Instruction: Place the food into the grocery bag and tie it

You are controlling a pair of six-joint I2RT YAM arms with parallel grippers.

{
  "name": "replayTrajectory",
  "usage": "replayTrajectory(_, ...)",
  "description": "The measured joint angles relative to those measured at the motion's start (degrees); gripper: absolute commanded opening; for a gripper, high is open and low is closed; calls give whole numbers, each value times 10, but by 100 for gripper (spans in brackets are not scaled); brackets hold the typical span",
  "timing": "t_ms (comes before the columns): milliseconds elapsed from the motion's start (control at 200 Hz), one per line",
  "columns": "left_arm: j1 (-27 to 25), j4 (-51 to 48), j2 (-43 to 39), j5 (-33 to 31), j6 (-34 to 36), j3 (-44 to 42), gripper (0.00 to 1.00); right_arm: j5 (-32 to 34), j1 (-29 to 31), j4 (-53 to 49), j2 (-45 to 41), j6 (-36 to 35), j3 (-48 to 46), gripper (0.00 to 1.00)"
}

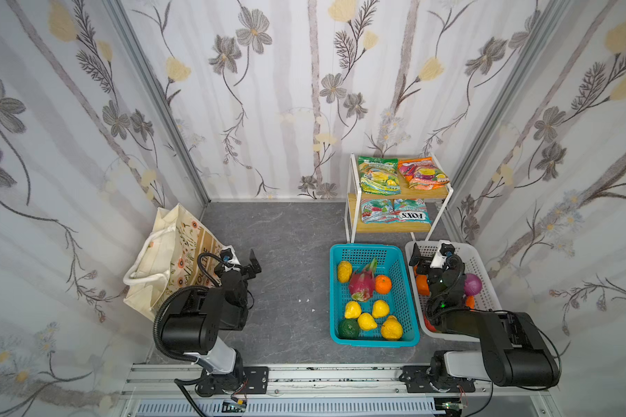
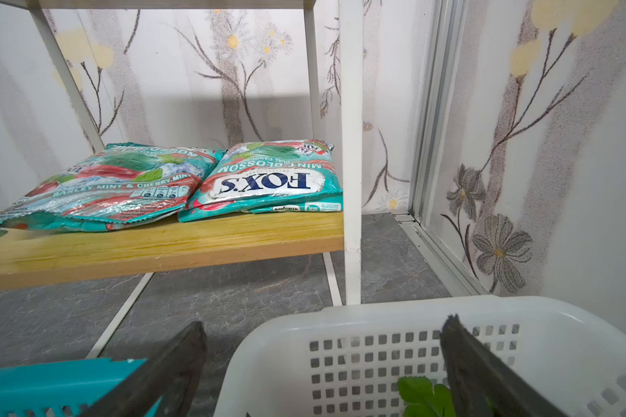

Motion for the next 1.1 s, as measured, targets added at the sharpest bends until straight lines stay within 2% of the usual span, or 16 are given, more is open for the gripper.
replayTrajectory(105, 0, 0, 0, 3, 1, 0, 100, -5, 1, 0, 0, -2, 0, 100)
replayTrajectory(305, 0, 0, 0, 77, 28, 0, 100, -17, 1, 0, 0, -4, -1, 100)
replayTrajectory(505, 0, 0, 0, 103, 37, 0, 100, -17, 1, 0, 0, -4, -1, 100)
replayTrajectory(1099, 0, 0, 0, 106, 37, 0, 100, -17, 0, 0, 0, -6, -1, 100)
